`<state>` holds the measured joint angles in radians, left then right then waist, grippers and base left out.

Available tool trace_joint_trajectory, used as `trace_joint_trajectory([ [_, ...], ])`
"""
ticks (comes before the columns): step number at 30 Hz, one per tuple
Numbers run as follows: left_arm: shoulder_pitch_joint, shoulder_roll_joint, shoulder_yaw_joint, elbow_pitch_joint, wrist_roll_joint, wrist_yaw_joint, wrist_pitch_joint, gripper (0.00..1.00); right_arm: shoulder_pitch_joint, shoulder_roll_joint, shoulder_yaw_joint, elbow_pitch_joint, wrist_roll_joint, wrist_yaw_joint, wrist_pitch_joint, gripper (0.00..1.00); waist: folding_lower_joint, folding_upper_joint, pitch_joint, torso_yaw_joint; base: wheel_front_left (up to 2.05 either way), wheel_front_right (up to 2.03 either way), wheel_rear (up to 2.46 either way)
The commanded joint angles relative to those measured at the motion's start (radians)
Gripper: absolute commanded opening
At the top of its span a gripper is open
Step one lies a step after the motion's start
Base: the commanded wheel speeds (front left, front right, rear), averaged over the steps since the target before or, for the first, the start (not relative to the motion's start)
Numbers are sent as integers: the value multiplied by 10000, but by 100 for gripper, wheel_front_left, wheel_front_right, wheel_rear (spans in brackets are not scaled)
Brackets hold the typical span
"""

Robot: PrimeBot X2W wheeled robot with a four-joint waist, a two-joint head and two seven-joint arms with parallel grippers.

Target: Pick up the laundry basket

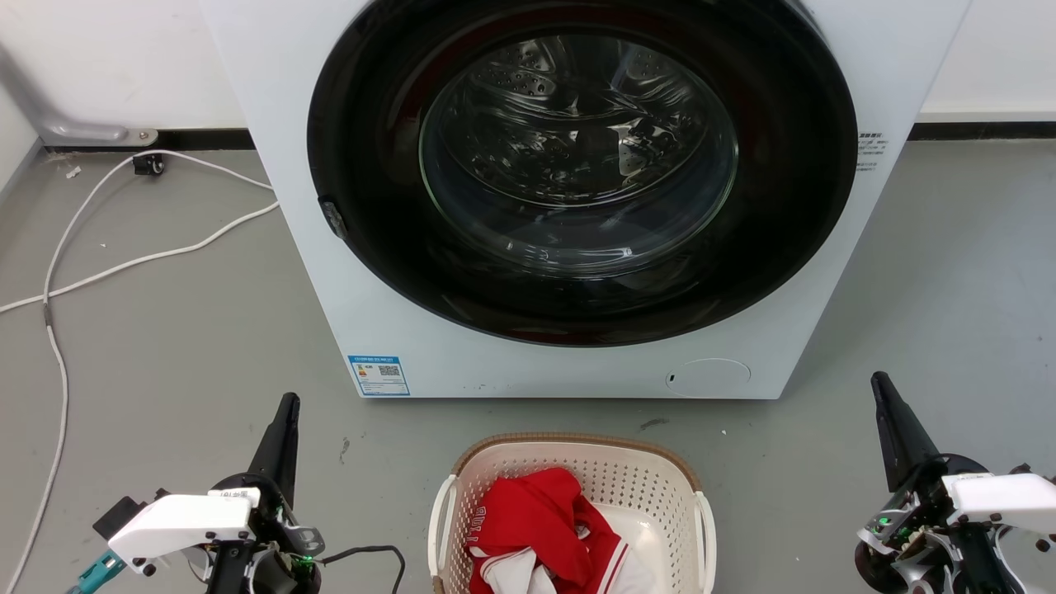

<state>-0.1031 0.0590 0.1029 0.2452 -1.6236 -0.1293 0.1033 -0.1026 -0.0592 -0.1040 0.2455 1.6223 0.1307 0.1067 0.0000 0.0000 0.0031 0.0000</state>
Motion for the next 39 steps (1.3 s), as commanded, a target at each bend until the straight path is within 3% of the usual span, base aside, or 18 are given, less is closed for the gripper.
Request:
trace_joint_trajectory([
  [1,-102,-12,30,13,27,-48,53,0,-128,34,-16,13,-41,0,30,0,0,0,0,0,0,0,0],
  [34,-108,-45,77,13,81,-48,85,0,-133,60,-56,14,-67,0,55,0,0,0,0,0,0,0,0],
  [35,-2,-31,48,3,18,0,58,100,-2,25,-39,1,-39,0,37,100,0,0,0,0,0,0,0],
  [39,243,-90,2,269,27,15,41,100,251,52,-13,246,-50,-2,8,100,0,0,-2,-1,0,0,0],
])
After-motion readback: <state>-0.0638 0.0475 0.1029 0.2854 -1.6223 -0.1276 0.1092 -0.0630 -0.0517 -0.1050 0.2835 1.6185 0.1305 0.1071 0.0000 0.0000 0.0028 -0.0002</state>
